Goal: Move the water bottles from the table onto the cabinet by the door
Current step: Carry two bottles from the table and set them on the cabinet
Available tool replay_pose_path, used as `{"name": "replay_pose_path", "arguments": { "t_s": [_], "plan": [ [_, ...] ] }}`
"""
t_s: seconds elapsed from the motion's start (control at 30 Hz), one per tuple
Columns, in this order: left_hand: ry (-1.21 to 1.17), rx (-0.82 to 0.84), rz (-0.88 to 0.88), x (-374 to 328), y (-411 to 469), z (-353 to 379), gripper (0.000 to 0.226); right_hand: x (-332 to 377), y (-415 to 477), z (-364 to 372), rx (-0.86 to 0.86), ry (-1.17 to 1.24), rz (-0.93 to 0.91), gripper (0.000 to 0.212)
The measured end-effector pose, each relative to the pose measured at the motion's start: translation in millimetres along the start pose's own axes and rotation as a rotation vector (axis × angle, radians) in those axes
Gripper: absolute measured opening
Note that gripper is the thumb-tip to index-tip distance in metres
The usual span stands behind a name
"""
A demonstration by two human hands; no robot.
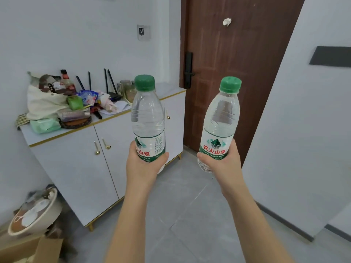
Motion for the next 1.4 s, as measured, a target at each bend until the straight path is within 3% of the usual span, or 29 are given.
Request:
{"name": "replay_pose_path", "arguments": {
  "t_s": [0.43, 0.7, 1.1, 1.4],
  "plan": [
    [0.056, -0.033, 0.055, 21, 166, 154, 0.057, -36, 248, -10, 0.071, -0.036, -0.014, 0.059],
    [0.064, -0.058, 0.035, 45, 237, 209, 0.055, -71, 343, -9, 0.119, -0.027, 0.012, 0.059],
    [0.001, 0.020, -0.027, 113, 414, 304, 0.056, -130, 517, 27, 0.052, -0.088, 0.042, 0.068],
    [-0.007, 0.068, -0.016, 141, 573, 365, 0.059, -144, 652, 70, -0.018, -0.121, 0.054, 0.062]
  ]
}}
Point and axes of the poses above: each hand's wrist, its own y-axis towards the middle knuckle, its own z-axis out of the palm, x = y × z, the point moved 8 cm from there along y, towards the middle knuckle, and after that the axes turned 3 degrees about z, right-handed, at the moved point
